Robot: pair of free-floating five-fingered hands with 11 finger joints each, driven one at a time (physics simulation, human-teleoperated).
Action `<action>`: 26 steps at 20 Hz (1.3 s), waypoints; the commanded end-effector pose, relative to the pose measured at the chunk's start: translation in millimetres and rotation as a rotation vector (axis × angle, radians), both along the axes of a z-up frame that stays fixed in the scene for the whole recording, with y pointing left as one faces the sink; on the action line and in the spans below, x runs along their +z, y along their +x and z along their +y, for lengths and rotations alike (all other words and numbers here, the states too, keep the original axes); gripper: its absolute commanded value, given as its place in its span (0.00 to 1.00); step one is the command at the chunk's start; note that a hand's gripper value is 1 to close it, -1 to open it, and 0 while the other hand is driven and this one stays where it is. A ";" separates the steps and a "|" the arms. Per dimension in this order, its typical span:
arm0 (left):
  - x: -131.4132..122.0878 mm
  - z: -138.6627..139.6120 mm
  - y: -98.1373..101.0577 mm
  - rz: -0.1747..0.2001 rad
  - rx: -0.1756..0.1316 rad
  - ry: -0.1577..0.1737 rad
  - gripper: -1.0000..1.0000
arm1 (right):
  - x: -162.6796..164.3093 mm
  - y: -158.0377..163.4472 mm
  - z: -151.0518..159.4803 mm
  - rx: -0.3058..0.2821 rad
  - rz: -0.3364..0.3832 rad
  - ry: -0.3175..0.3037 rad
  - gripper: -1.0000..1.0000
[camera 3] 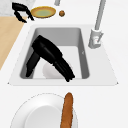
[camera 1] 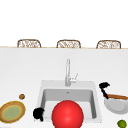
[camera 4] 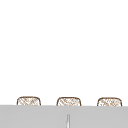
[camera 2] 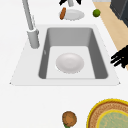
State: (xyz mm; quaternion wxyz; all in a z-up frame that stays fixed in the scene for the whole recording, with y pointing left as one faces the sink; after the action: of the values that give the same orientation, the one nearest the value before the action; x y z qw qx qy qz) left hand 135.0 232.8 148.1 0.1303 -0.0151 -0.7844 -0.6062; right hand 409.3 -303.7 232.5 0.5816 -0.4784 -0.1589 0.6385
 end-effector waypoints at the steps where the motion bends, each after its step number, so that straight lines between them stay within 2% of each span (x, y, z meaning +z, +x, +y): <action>1: 0.0 0.0 0.0 0.000 0.000 0.000 0.50 | -10.3 -18.8 -20.7 0.000 -0.018 0.061 0.00; 13: 0.0 0.0 0.0 0.000 0.000 0.000 0.50 | -29.0 -53.2 -86.2 0.006 -0.004 0.191 0.00; 17: 0.0 0.0 0.0 0.000 0.000 0.000 0.50 | -29.5 -47.6 -107.3 0.002 0.026 0.236 0.00; 20: 0.0 0.0 0.0 0.000 0.000 0.000 0.50 | -34.6 -35.6 -113.1 0.000 0.036 0.300 0.00; 26: 0.0 0.0 0.0 0.000 0.000 0.000 0.50 | -41.7 -17.7 -124.9 -0.002 0.059 0.354 0.00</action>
State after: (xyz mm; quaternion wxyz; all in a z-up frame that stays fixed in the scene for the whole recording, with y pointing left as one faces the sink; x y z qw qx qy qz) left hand 135.0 232.8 148.1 0.1303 -0.0151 -0.7844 -0.6062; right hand 381.9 -426.1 194.4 0.6407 -0.3875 -0.2187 0.6257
